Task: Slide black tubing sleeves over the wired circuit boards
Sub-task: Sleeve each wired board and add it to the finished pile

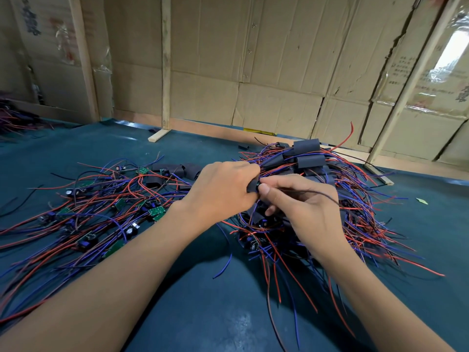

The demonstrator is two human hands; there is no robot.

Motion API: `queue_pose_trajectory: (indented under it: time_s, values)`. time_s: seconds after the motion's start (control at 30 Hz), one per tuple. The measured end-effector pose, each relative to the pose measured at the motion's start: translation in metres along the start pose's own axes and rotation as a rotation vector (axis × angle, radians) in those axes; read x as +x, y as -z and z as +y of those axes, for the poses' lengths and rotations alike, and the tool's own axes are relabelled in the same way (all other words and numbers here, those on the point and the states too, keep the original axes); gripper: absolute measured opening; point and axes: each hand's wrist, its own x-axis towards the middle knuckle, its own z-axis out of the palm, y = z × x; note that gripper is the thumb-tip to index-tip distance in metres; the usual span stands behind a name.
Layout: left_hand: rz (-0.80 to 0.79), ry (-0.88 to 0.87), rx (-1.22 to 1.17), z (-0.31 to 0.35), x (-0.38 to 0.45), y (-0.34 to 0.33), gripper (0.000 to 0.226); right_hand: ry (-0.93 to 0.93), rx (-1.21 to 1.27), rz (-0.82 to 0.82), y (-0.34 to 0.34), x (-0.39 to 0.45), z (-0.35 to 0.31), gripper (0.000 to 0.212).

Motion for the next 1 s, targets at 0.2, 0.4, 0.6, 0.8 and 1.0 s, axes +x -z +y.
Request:
queue_pose_trajectory:
  time_s: [0.2, 0.4, 0.6, 0.8, 1.0]
  values:
    - [-0.061, 0.095, 0.056, -0.001, 0.000, -0.007, 0.025, 0.043, -0.132, -0.002, 0.000, -0.002, 0.003, 0.016]
    - [0.001, 0.067, 0.004, 0.006, -0.003, -0.009, 0.030, 0.010, -0.138, 0.039, -0.003, -0.003, 0.007, 0.019]
    - [0.003, 0.004, -0.276, 0.006, -0.004, -0.013, 0.073, 0.000, 0.046, 0.217, 0.004, 0.008, -0.001, 0.013]
    - [-0.049, 0.183, 0.031, -0.032, -0.006, -0.018, 0.092, -0.022, 0.358, 0.646, 0.044, 0.030, -0.018, 0.019]
    - [-0.352, 0.510, 0.177, -0.074, -0.021, -0.038, 0.059, -0.083, 0.478, 0.890, 0.062, 0.037, -0.018, 0.035]
